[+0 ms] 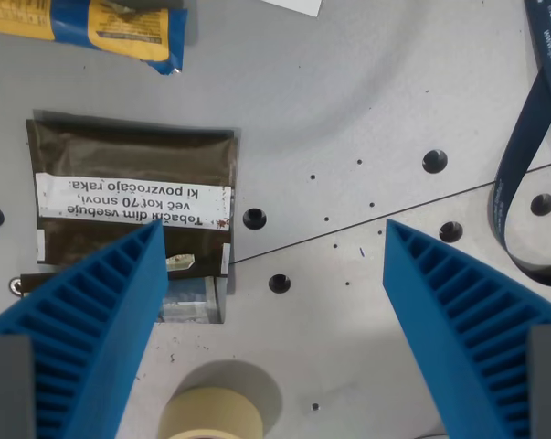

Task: Move above the blue bag

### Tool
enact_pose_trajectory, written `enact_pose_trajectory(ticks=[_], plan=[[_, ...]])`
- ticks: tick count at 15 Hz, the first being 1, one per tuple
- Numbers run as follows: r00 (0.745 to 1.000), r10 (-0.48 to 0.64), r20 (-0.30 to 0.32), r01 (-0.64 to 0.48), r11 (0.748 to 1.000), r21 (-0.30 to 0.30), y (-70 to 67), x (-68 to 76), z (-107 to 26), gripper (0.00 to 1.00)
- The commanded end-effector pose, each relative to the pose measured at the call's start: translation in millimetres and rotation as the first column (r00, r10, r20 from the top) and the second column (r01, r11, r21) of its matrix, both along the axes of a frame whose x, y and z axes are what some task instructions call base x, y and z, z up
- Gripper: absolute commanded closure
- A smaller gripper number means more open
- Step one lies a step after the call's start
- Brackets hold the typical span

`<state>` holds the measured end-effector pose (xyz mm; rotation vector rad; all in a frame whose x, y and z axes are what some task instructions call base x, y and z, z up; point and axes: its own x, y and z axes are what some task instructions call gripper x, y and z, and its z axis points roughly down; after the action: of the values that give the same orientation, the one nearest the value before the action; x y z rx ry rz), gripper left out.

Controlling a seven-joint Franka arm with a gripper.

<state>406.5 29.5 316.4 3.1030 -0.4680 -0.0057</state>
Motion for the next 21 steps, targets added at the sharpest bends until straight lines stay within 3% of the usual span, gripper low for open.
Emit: enact_pose_trajectory(ticks=[1,6,11,16,21], plan=[[0.996,0.091,0.006,-0.091,0.996,0.004,1.9,2.0,-1.0,0.0],[0.97,0.244,0.012,-0.244,0.97,0.009,7.9,7.9,-10.8,0.0],[0.916,0.401,0.012,-0.402,0.916,0.018,18.1,17.1,-26.2,0.0],[0.836,0.548,0.004,-0.548,0.836,0.029,31.5,28.9,-45.3,0.0],[0.734,0.679,-0.007,-0.678,0.733,0.046,47.2,44.3,-69.0,0.0]])
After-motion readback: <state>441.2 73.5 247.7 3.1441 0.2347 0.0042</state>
